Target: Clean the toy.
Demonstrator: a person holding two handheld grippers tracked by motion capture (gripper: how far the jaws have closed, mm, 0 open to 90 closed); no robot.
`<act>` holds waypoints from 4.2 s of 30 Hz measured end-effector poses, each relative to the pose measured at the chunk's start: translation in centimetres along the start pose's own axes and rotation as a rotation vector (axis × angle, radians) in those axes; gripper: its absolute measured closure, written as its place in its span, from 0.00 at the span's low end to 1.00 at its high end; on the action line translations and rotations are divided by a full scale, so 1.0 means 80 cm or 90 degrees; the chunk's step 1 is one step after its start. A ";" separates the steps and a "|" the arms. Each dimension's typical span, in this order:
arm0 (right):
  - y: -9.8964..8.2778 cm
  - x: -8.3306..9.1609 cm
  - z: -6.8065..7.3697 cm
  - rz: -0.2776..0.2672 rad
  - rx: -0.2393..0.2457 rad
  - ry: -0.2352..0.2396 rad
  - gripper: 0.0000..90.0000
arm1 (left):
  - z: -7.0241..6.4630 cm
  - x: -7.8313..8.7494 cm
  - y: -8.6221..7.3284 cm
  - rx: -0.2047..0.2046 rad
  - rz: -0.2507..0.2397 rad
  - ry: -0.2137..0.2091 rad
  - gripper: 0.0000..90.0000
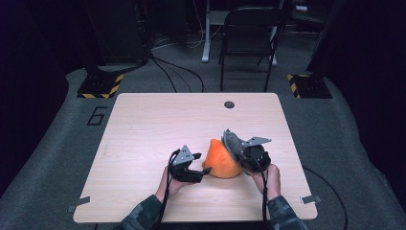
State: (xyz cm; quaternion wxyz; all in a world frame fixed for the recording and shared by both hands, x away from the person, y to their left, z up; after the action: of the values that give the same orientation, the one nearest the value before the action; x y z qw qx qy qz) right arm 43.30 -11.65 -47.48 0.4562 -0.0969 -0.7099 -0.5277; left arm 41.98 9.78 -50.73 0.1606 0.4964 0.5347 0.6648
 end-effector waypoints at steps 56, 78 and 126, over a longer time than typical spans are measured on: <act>-0.030 0.020 -0.081 -0.008 -0.115 -0.059 0.84 | -0.006 -0.032 -0.015 -0.145 0.015 -0.009 0.86; 0.040 0.101 0.017 -0.125 -0.015 0.021 0.84 | -0.015 0.002 0.025 0.200 0.036 -0.100 0.86; 0.033 0.050 0.053 -0.084 0.029 0.052 0.84 | -0.023 -0.017 0.008 0.159 0.043 -0.078 0.84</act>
State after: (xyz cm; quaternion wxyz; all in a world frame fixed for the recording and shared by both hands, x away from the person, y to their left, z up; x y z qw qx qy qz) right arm 40.35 -8.33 -42.82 0.4511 -0.0185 -0.7073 -0.5439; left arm 41.24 7.51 -50.72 0.1073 0.5700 0.5852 0.5668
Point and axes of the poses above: each handheld gripper's, and its own axes: x roughly backward along the jaws, y roughly out of its top, z roughly to its left, the point moved 5 cm from there along -x, roughly forward along the jaws, and after that the axes turned 3 degrees about z, right-handed, at the moved point
